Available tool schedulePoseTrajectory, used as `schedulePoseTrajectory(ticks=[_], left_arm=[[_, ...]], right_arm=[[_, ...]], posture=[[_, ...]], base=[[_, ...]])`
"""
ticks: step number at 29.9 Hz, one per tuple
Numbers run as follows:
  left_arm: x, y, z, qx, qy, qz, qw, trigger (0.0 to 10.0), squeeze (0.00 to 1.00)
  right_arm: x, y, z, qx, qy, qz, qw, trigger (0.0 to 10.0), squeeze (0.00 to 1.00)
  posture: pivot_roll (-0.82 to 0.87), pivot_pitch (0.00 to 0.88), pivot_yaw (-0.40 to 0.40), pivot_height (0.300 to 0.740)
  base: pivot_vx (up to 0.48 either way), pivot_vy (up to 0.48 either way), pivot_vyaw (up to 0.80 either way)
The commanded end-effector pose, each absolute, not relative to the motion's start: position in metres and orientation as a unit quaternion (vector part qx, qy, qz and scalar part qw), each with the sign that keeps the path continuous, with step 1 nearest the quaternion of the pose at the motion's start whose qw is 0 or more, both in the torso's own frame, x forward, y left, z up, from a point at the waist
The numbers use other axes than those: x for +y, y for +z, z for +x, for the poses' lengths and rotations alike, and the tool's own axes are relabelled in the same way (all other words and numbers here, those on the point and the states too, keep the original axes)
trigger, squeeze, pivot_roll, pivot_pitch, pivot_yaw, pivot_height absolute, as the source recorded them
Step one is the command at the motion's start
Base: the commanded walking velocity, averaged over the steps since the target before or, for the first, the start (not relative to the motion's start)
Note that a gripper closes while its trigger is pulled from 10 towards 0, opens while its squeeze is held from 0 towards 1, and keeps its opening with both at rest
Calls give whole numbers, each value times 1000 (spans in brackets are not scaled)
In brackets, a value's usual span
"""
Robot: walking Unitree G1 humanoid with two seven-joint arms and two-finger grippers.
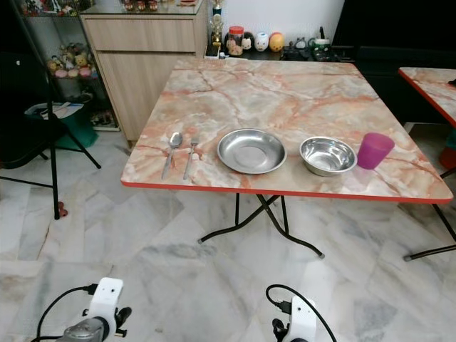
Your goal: Setting the table
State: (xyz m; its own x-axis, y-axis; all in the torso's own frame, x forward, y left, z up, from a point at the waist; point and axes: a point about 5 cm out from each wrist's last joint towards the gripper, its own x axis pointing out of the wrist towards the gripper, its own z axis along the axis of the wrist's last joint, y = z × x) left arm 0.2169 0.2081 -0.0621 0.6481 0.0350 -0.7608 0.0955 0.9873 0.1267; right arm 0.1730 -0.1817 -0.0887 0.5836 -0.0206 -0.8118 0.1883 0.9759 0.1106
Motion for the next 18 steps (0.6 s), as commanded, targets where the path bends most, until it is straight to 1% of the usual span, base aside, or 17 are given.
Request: schedulePoseTrajectory(ticks=[1, 13, 18], left_arm=[[201, -64, 216, 423, -29, 80, 902, 10000, 0], [202, -63, 217, 419, -24, 77, 905, 10000, 0], [206, -56, 225, 389, -13, 62, 919, 10000, 0]], right_arm=[[-187, -89, 171, 455, -62, 86, 884, 10000, 0], [-186, -89, 171, 457, -61, 86, 883, 10000, 0], [-187, -89, 171, 456, -62, 86, 884, 10000, 0]], posture=[[75, 0, -28, 740], [75, 0, -28, 740], [78, 0, -28, 740]], base=[[0, -281, 0], [0, 0, 0], [0, 0, 0]])
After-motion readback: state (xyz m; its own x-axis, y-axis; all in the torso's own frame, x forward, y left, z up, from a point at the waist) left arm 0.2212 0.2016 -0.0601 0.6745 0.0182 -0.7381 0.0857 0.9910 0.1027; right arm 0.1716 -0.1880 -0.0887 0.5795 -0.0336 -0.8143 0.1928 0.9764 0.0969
